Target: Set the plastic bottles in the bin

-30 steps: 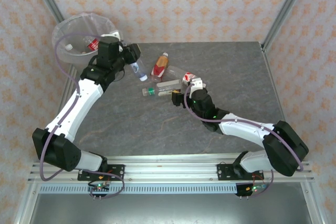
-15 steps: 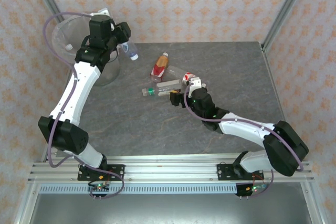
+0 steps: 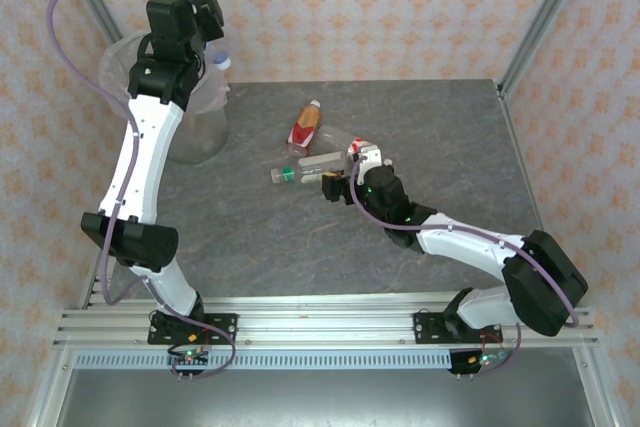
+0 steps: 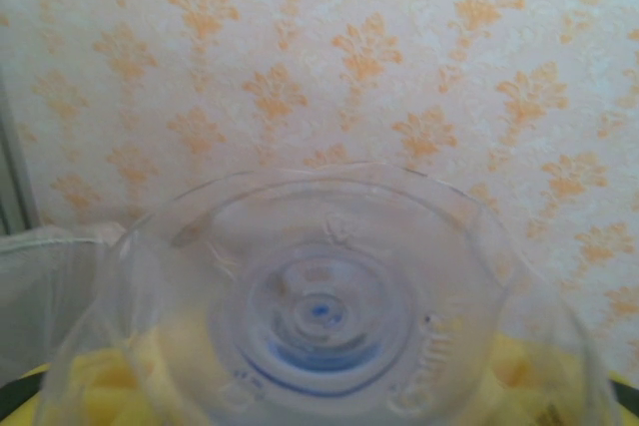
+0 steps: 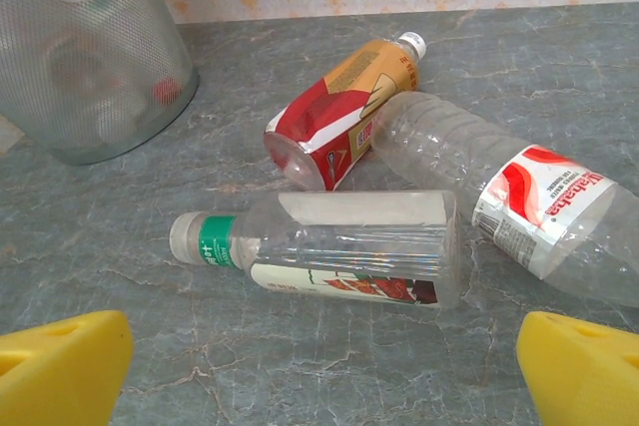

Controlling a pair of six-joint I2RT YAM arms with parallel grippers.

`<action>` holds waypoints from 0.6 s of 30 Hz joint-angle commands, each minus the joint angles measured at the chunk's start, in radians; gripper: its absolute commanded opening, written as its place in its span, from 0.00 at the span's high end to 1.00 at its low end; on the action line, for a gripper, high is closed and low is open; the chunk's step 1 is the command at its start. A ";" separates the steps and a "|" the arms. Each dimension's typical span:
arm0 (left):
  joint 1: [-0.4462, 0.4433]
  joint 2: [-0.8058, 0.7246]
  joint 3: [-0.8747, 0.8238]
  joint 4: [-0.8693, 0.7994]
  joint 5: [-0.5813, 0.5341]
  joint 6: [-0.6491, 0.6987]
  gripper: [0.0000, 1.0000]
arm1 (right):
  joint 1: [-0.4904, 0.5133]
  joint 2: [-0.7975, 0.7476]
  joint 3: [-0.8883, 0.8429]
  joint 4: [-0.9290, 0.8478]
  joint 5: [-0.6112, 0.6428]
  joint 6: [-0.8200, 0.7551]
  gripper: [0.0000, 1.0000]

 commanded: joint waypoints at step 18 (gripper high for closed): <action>0.248 0.157 0.155 -0.148 -0.043 0.027 0.49 | 0.006 -0.031 0.004 -0.018 0.086 0.001 0.01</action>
